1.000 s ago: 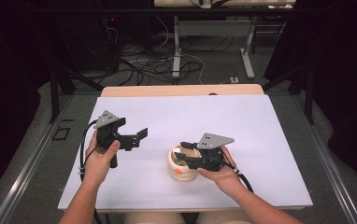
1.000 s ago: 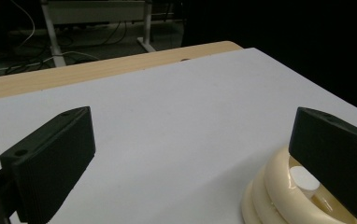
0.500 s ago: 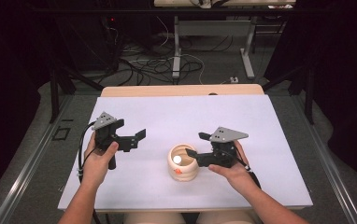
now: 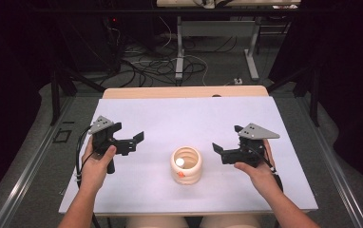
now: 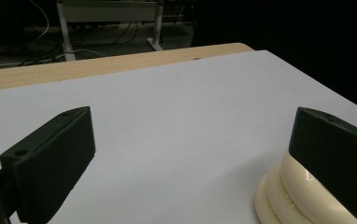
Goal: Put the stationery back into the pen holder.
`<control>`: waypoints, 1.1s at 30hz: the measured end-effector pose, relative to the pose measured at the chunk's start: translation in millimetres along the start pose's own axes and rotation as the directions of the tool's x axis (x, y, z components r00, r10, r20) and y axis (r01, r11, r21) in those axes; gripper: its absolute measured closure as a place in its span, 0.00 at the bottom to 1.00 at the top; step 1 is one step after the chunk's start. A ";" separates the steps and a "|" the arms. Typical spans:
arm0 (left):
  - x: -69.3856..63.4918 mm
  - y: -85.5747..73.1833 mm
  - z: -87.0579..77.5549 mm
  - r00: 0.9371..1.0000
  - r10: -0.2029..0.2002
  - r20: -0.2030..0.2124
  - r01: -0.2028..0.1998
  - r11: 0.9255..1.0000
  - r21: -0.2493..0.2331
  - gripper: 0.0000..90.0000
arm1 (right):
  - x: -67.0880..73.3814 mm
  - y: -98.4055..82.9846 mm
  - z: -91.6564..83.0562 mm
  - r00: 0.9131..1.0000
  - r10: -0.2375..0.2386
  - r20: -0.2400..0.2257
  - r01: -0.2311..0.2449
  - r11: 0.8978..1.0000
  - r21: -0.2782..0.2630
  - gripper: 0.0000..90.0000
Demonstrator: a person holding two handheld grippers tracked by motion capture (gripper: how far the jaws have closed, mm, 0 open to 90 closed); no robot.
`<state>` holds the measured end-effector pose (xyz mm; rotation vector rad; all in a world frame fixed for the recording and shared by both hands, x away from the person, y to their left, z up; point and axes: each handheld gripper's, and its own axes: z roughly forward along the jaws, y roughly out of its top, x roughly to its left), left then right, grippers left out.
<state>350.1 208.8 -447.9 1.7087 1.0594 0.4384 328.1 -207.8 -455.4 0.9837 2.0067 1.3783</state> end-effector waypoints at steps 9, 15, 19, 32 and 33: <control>2.8 -2.6 2.2 1.000 0.004 -0.004 -0.004 1.000 0.001 0.00 | -37.6 -18.9 -11.5 0.984 0.083 0.155 -0.091 0.995 0.049 0.00; 4.8 -4.4 2.2 1.000 0.000 -0.008 0.000 1.000 -0.003 0.00 | -55.2 -29.6 -16.2 0.973 0.118 0.200 -0.130 0.990 0.049 0.00; 5.6 -5.8 2.4 1.000 -0.008 -0.011 0.008 1.000 -0.006 0.00 | -65.5 -39.2 -18.8 0.963 0.142 0.230 -0.157 0.986 0.048 0.00; 10.9 -10.4 5.0 1.000 -0.001 -0.017 0.001 1.000 -0.005 0.00 | -87.5 -62.9 -19.1 0.941 0.173 0.291 -0.196 0.979 0.053 0.00; 11.2 -10.5 5.0 1.000 -0.005 -0.017 0.005 1.000 -0.003 0.00 | -88.6 -63.2 -19.1 0.943 0.173 0.283 -0.196 0.979 0.055 0.00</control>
